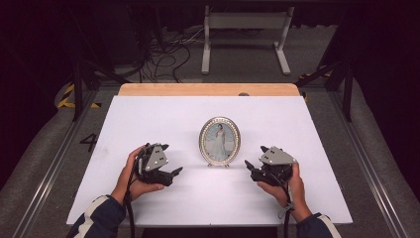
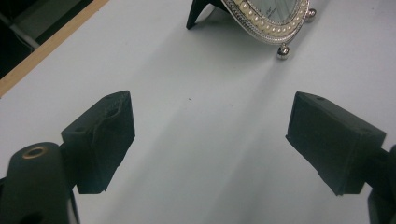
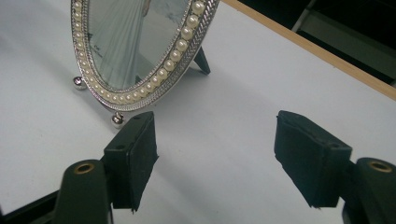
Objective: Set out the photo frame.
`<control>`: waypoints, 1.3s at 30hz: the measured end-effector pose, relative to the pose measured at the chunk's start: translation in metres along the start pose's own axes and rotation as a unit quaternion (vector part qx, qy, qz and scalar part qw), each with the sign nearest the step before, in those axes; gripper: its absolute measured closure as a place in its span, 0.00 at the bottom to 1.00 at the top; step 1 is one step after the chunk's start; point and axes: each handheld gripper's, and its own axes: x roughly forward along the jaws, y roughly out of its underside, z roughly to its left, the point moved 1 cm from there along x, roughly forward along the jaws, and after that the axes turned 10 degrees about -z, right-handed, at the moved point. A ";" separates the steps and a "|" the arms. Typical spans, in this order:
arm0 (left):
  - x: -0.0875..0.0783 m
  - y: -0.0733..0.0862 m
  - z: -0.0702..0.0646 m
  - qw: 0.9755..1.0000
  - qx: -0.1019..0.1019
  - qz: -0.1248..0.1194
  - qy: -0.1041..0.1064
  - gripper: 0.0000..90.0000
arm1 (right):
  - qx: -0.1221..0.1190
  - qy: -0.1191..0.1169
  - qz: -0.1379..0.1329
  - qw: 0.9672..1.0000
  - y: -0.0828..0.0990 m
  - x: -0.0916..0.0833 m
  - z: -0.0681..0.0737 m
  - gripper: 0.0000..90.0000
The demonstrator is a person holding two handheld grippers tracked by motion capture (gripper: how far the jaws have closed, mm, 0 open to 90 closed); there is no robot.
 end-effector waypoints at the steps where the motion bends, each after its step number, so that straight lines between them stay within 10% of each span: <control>1: -0.001 0.001 0.000 1.000 0.003 0.000 -0.002 0.17 | 0.001 0.000 0.001 1.000 0.001 -0.001 0.000 0.32; 39: -0.064 0.064 0.017 0.997 -0.039 0.021 -0.063 0.11 | 0.002 0.022 0.009 1.000 0.041 -0.044 -0.029 0.21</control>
